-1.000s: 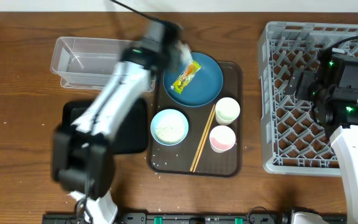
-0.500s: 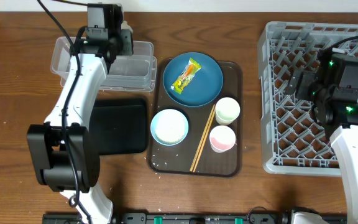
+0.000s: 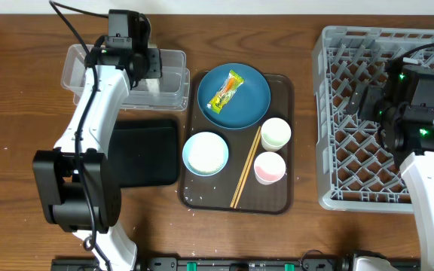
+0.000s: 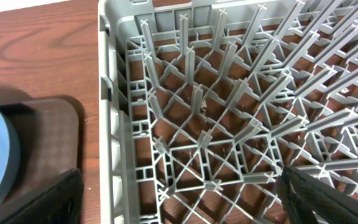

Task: Sort waste into correct bins and load items into the dishwasher rack
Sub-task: 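Grasp the yellow snack wrapper on the blue plate with the left gripper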

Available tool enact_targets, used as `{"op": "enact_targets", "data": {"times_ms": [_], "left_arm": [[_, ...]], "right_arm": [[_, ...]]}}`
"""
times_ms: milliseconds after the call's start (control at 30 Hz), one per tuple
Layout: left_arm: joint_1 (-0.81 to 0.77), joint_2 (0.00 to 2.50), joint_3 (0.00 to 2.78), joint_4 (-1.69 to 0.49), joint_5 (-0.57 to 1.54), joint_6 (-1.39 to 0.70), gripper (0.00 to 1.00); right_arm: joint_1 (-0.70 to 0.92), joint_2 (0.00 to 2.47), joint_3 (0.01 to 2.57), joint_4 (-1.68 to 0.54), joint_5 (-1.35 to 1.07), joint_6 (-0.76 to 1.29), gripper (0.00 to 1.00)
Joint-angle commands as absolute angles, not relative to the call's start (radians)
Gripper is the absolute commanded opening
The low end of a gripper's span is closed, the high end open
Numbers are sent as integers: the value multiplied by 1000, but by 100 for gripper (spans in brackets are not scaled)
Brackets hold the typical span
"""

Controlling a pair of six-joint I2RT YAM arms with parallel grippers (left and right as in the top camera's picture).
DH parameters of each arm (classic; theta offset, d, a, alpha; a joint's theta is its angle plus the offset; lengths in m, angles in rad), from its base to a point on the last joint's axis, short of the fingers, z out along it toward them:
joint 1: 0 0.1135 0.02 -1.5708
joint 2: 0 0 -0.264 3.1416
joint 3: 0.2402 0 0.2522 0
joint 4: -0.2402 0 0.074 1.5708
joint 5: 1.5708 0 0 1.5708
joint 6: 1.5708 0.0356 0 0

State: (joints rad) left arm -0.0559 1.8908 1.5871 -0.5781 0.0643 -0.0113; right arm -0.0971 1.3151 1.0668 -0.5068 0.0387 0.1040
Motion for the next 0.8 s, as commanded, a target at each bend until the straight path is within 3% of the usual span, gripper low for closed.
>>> {"op": "enact_targets", "data": {"times_ms": [0, 167, 500, 767], "left_arm": [[-54, 1893, 1574, -571, 97, -20, 84], [-71, 1893, 1574, -528, 260, -37, 88], [-292, 1913, 1574, -507, 134, 61, 96], [-384, 2016, 1574, -500, 130, 72, 96]], "right_arm": [[-102, 1302, 1088, -503, 37, 119, 98], [-102, 1302, 1088, -501, 37, 119, 98], [-102, 1302, 1088, -497, 37, 119, 98], [-102, 1302, 1088, -497, 37, 119, 98]]}}
